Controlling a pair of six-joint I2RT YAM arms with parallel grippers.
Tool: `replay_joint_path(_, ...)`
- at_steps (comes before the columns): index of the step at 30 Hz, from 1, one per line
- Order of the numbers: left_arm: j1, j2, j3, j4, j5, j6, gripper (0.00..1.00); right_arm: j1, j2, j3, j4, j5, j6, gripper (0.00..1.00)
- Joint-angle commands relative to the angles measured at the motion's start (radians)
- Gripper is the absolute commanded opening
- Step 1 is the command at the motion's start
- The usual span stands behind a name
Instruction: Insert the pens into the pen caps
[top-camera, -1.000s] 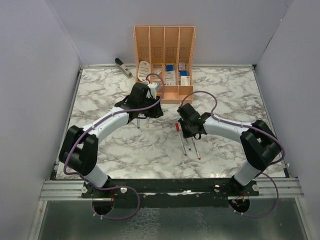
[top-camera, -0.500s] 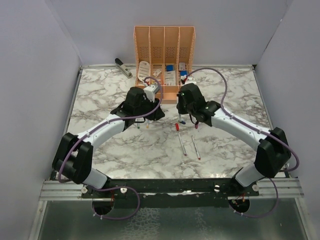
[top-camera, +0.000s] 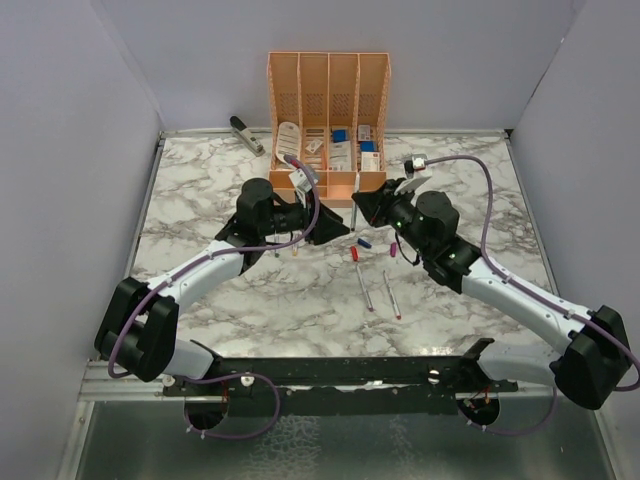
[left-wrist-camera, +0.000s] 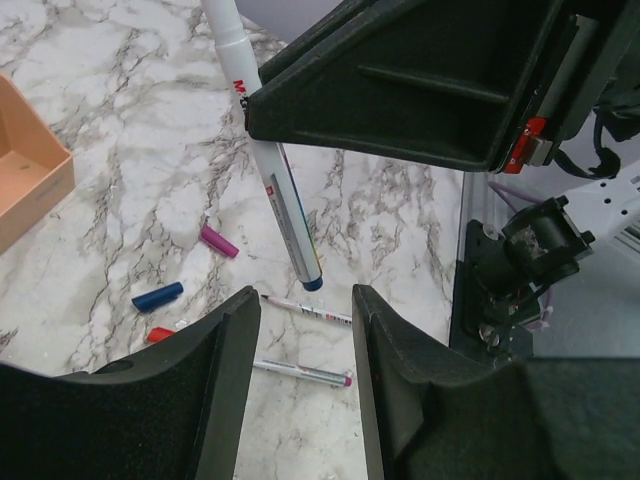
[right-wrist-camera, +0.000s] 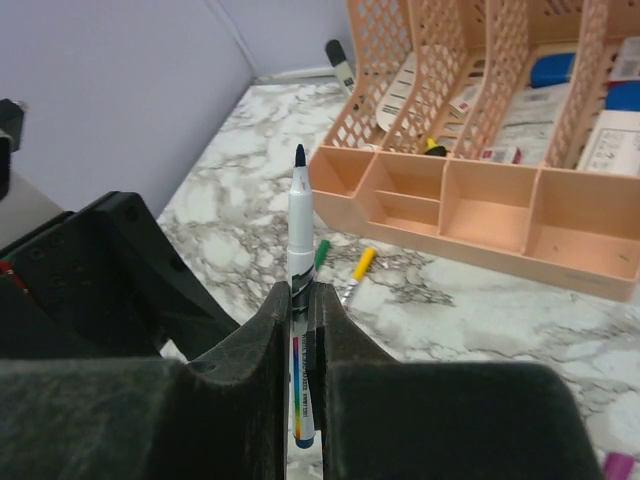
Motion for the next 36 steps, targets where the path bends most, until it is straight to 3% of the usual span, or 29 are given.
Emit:
replay_joint_path(1,-0.005,-0.007,0.026,0.081,0.070,-0.030,0.45,-0.002,-0.018,-0.034,0.139,-0.112,0.028,0.01)
replay_joint_path(12,-0.005,-0.004,0.043,0.089,0.058,-0.059,0.44,-0.002,0.018,-0.020,0.150,-0.199,0.053,0.01)
replay_joint_path(19,-0.006,0.010,0.053,0.101,0.048,-0.073,0.29,-0.002,0.047,-0.005,0.153,-0.249,0.062,0.01)
replay_joint_path(23,-0.006,0.021,0.058,0.101,0.053,-0.077,0.26,-0.002,0.050,0.000,0.167,-0.248,0.062,0.01)
replay_joint_path(26,-0.006,0.026,0.058,0.101,0.056,-0.081,0.27,-0.003,0.056,0.006,0.171,-0.247,0.058,0.01)
replay_joint_path(30,-0.005,0.032,0.062,0.101,0.052,-0.083,0.43,-0.002,0.067,0.008,0.178,-0.251,0.063,0.01)
replay_joint_path(36,-0.004,0.038,0.066,0.101,0.034,-0.082,0.44,-0.003,0.072,0.008,0.185,-0.248,0.063,0.01)
